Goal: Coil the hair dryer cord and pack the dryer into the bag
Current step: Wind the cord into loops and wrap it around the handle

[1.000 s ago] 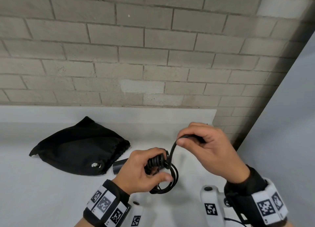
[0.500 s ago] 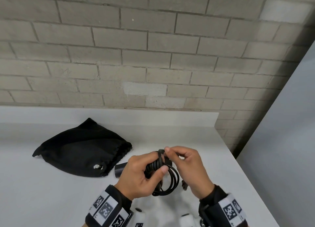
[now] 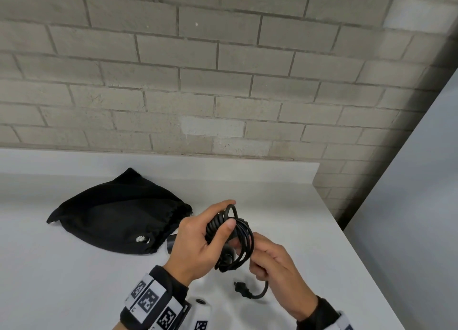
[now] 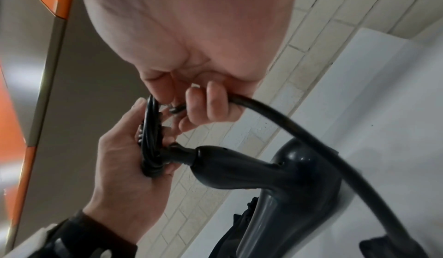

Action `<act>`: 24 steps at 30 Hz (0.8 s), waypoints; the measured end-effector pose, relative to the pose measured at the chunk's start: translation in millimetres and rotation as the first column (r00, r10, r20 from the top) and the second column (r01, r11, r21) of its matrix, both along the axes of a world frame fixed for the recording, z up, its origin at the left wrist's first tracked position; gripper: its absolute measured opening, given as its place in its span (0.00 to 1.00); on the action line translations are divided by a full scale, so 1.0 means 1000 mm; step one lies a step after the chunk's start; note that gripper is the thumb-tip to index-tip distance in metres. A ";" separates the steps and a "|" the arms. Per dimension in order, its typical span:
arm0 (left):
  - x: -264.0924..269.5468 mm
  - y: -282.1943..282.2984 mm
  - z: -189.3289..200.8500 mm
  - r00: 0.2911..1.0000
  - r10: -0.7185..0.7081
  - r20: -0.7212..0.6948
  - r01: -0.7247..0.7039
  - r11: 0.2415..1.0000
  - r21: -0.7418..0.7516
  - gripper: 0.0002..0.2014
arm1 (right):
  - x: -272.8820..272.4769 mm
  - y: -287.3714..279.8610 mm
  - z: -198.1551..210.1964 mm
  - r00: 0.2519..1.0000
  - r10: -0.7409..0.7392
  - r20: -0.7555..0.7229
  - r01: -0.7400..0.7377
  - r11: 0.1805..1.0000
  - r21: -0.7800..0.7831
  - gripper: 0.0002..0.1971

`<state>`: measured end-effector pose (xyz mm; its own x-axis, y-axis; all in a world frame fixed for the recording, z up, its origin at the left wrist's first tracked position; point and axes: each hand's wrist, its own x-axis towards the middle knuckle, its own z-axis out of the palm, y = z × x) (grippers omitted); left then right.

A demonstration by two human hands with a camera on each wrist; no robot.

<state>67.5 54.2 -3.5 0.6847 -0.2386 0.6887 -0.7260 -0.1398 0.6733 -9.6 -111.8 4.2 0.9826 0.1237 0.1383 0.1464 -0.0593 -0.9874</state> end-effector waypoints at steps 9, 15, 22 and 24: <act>0.001 0.004 0.000 0.997 0.033 -0.072 -0.043 0.990 -0.134 0.25 | 0.007 -0.026 -0.042 0.987 -0.094 0.128 0.156 0.722 -0.674 0.08; 0.002 0.005 -0.002 0.991 0.032 -0.133 -0.055 0.983 -0.174 0.24 | 0.009 -0.053 -0.072 0.950 -0.258 0.174 0.299 0.604 -0.739 0.13; 0.000 -0.003 -0.001 0.988 0.029 -0.150 -0.058 0.980 -0.192 0.25 | 0.004 -0.037 -0.064 0.983 -0.119 -0.142 0.055 0.919 -0.391 0.22; -0.001 -0.004 -0.001 0.987 0.026 -0.156 -0.057 0.978 -0.199 0.25 | 0.003 -0.023 -0.071 0.983 -0.107 -0.151 0.046 0.931 -0.361 0.26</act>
